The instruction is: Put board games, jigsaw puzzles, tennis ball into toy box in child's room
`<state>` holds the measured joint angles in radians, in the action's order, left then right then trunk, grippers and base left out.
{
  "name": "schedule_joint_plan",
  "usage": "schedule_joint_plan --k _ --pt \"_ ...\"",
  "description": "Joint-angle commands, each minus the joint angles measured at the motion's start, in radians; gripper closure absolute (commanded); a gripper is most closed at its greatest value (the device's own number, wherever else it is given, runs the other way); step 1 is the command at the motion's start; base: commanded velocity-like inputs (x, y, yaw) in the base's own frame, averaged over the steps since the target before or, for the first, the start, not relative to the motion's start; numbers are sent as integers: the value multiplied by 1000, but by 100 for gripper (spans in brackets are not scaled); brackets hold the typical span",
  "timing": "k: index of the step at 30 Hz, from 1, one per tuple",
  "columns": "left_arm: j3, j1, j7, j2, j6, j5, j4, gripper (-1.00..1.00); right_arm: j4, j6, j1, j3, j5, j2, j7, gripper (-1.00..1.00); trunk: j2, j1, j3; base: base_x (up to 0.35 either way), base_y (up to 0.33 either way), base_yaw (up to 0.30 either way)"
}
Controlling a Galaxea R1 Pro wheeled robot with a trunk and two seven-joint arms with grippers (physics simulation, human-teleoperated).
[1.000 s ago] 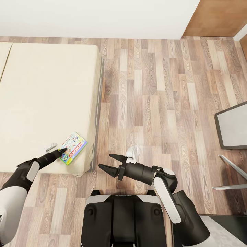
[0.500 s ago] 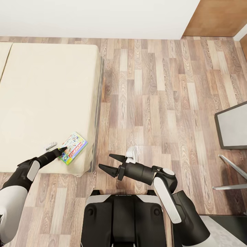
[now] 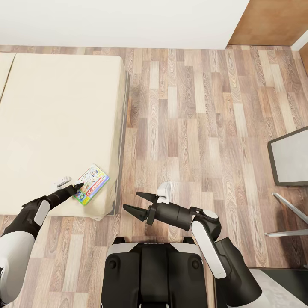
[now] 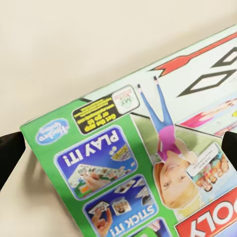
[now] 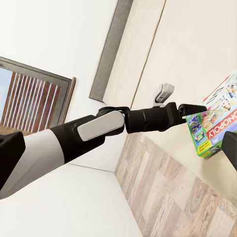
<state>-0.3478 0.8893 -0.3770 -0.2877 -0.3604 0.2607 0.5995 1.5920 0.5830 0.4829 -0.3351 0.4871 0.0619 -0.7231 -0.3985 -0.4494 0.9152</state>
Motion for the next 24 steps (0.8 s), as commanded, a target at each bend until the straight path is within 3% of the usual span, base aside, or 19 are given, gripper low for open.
schedule_joint_plan --k 1,13,24 --pt "-4 0 -3 0 -9 5 0 -100 0 8 0 1 7 0 1 -100 -2 -1 1 0 0 0" --pt "-4 1 -3 29 -9 2 -1 -100 0 8 0 1 7 -1 -1 -100 -2 -1 1 0 0 0" --pt "-4 4 -3 36 -11 2 2 -100 0 8 0 0 7 0 0 -100 -2 -1 1 0 0 0"
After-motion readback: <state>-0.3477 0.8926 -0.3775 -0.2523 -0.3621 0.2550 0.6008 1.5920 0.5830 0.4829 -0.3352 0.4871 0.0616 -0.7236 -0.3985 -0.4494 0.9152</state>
